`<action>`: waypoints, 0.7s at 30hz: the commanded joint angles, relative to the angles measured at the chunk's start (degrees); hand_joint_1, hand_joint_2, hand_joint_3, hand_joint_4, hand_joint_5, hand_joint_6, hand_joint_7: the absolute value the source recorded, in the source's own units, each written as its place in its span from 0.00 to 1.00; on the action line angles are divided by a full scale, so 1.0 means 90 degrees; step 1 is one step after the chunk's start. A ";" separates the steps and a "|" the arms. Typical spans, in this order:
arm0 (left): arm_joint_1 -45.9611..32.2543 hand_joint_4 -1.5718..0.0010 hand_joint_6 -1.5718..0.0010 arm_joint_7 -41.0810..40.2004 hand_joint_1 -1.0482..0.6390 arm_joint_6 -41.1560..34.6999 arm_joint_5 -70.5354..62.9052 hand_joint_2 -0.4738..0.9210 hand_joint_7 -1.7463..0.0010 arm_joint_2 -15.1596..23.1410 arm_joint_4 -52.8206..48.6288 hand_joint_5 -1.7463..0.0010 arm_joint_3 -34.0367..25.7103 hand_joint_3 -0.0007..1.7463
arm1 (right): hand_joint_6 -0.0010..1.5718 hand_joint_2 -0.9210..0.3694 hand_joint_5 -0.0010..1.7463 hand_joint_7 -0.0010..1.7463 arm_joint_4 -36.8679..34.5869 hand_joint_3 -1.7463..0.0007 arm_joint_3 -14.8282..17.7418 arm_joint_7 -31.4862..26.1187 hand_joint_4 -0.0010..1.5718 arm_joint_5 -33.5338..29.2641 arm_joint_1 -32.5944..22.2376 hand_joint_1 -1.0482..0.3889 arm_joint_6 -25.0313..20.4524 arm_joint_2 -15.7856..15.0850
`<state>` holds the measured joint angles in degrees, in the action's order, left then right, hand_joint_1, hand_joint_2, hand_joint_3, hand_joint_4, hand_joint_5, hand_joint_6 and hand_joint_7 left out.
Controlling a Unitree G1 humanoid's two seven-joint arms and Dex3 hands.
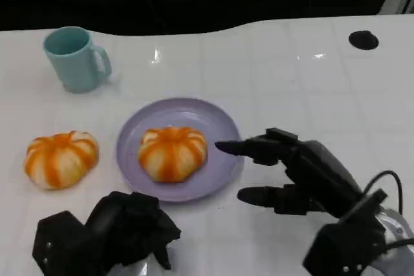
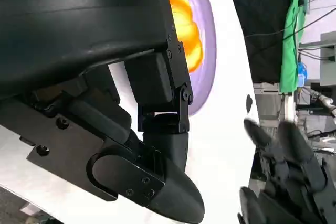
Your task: Grasp the bread from the table and place it into the plate.
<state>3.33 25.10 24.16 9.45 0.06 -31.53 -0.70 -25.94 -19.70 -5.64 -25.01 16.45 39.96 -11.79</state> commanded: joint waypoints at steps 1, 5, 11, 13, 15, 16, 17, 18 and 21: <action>-0.0002 0.07 0.03 -0.0068 0.00 -0.0015 -0.0023 0.92 0.62 0.0029 0.0040 0.40 -0.0013 0.01 | 0.50 0.26 0.86 0.58 -0.0098 0.54 0.0324 0.0028 0.45 0.0452 -0.0315 0.57 0.0499 -0.0143; -0.0006 0.07 0.03 -0.0062 0.00 0.0005 -0.0028 0.92 0.62 0.0024 0.0042 0.40 -0.0010 0.02 | 0.53 0.36 0.93 0.65 -0.0100 0.39 0.0479 0.0205 0.48 0.0634 -0.0533 0.58 0.0667 -0.0249; 0.0007 0.06 0.03 -0.0055 0.00 -0.0025 -0.0027 0.93 0.63 0.0032 0.0043 0.40 -0.0019 0.02 | 0.48 0.33 0.97 0.76 0.0088 0.42 0.0730 0.0245 0.46 0.0626 -0.0941 0.52 0.0741 -0.0396; 0.0009 0.06 0.03 -0.0054 0.00 -0.0049 -0.0017 0.92 0.63 0.0031 0.0048 0.40 -0.0024 0.02 | 0.46 0.33 0.97 0.77 0.0148 0.41 0.0800 0.0235 0.46 0.0624 -0.1059 0.52 0.0777 -0.0426; -0.0004 0.06 0.03 -0.0071 0.00 -0.0100 -0.0021 0.92 0.63 0.0035 0.0094 0.40 -0.0021 0.01 | 0.46 0.33 0.98 0.78 0.0298 0.40 0.0876 0.0226 0.46 0.0604 -0.1220 0.52 0.0717 -0.0458; -0.0011 0.06 0.03 -0.0077 0.00 -0.0133 -0.0019 0.92 0.63 0.0035 0.0119 0.40 -0.0020 0.01 | 0.46 0.33 0.98 0.78 0.0375 0.39 0.0911 0.0241 0.46 0.0599 -0.1291 0.52 0.0667 -0.0463; -0.0018 0.06 0.03 -0.0095 0.00 -0.0153 -0.0038 0.92 0.63 0.0038 0.0144 0.40 -0.0014 0.01 | 0.46 0.34 0.99 0.79 0.0442 0.38 0.0942 0.0264 0.46 0.0596 -0.1383 0.51 0.0655 -0.0488; -0.0023 0.06 0.03 -0.0106 0.00 -0.0166 -0.0052 0.92 0.63 0.0041 0.0162 0.40 -0.0010 0.01 | 0.45 0.34 0.99 0.79 0.0488 0.38 0.0962 0.0286 0.46 0.0594 -0.1445 0.51 0.0648 -0.0503; -0.0012 0.06 0.03 -0.0068 0.00 -0.0127 -0.0038 0.92 0.63 0.0035 0.0148 0.40 -0.0015 0.01 | 0.45 0.33 1.00 0.80 0.0569 0.37 0.1011 0.0281 0.45 0.0600 -0.1653 0.52 0.0704 -0.0527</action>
<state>3.30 25.07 23.09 9.27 -0.32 -30.69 -0.58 -22.01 -11.81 -3.30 -20.14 3.44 46.13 -15.45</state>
